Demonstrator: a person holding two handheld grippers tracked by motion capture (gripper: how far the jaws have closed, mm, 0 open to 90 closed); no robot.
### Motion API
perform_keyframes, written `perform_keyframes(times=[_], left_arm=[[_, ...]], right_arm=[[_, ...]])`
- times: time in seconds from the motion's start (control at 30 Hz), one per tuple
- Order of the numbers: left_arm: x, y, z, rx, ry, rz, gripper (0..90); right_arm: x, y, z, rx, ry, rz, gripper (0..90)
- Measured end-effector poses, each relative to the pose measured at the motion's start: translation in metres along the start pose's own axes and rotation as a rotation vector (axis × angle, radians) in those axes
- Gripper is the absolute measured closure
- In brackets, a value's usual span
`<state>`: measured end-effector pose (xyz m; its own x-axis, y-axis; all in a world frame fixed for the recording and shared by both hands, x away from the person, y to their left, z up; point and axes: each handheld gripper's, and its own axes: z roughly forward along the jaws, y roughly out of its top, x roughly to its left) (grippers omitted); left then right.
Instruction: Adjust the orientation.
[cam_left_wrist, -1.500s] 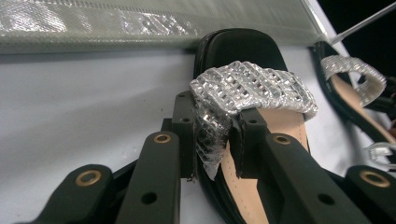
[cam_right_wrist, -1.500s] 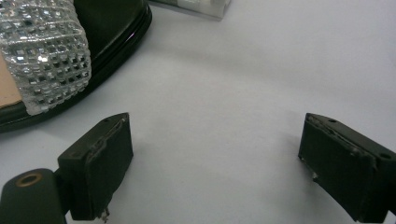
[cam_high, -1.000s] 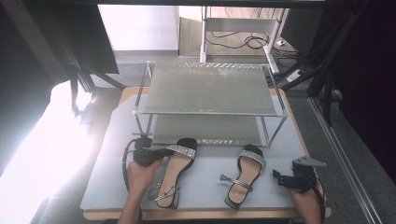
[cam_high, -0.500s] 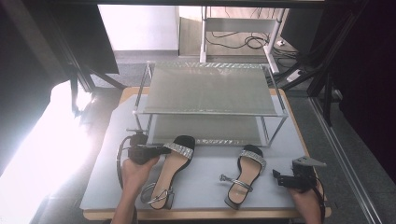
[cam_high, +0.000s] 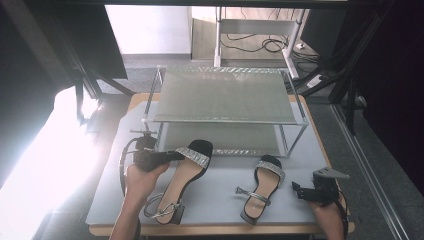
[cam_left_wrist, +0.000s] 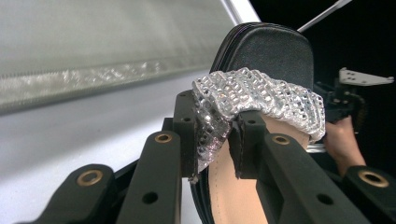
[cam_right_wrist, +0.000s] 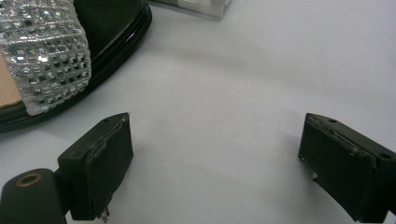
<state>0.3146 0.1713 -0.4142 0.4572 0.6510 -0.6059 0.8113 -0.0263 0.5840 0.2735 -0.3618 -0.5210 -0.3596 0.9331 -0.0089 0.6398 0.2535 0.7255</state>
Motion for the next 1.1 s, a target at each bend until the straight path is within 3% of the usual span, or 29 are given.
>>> perform_keyframes(times=[0.2,0.33,0.53,0.73,1.1], left_arm=[[-0.011,0.011,-0.011,-0.011,-0.027,0.013,75.3],[-0.013,0.020,-0.017,-0.021,-0.064,-0.009,75.4],[-0.018,0.041,-0.028,-0.025,-0.057,-0.031,75.5],[-0.020,0.065,-0.038,-0.045,-0.085,-0.068,75.5],[-0.015,0.108,-0.035,-0.053,-0.030,-0.129,75.5]], right_arm=[[0.000,0.000,0.000,0.000,0.000,-0.003,9.6],[0.000,0.000,0.000,0.000,-0.001,-0.003,9.5],[0.000,0.000,0.000,0.001,0.000,-0.001,9.6],[0.000,0.000,0.000,0.001,0.001,0.000,9.6],[0.000,0.000,0.000,0.001,0.002,0.002,9.6]])
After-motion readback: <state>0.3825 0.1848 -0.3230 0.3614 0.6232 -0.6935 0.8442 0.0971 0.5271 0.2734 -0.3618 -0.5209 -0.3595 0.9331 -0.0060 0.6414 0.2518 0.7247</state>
